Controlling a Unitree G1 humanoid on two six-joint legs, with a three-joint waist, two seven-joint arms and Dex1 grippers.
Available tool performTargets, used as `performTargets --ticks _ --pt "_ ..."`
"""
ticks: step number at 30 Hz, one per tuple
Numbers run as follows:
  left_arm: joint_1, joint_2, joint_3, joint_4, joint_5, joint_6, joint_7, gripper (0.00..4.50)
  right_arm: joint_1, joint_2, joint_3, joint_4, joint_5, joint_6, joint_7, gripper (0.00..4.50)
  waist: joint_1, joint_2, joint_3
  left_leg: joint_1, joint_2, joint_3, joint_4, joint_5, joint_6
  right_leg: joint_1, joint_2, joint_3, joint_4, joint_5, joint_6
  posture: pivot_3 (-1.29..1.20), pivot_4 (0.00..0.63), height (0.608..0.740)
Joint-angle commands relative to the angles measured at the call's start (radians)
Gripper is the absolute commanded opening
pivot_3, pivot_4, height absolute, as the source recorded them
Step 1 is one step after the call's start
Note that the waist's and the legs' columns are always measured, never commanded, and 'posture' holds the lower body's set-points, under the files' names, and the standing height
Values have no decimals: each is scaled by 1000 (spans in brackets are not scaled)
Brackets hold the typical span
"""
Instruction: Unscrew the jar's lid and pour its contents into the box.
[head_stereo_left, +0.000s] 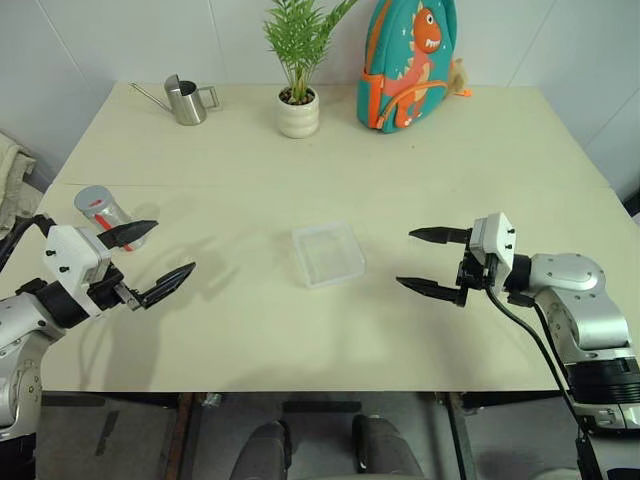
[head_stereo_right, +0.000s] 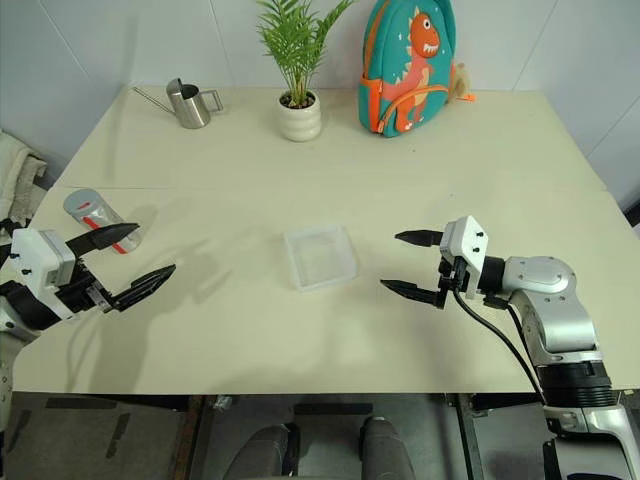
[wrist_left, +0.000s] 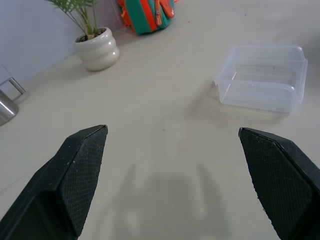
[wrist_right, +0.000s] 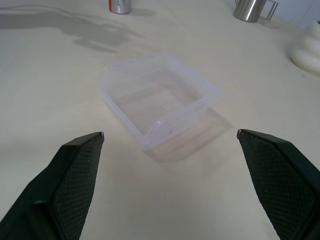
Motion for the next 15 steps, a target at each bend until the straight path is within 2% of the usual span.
performTargets --ticks 1,5,10,15 --pt "34 -11 40 -45 4 -22 26 4475 -60 22 10 13 4 -4 2 4500 0 0 0 0 0 0 0 0 0 0 0 0 0 0 0 0 150 740" --pt "89 -49 62 -78 24 -28 82 4475 -95 46 33 51 -4 -13 22 4500 1 0 0 1 2 0 0 0 0 0 0 0 0 0 0 0 150 740" --pt "176 -144 120 -137 73 -13 235 4475 -144 95 56 60 8 3 24 4500 2 0 0 0 1 0 1 -1 0 0 0 0 0 0 0 0 150 740" --pt "244 -384 222 -249 158 69 594 4475 -268 201 95 44 39 65 3 4500 -2 0 0 1 3 1 1 -1 0 0 2 1 1 0 0 0 150 740"
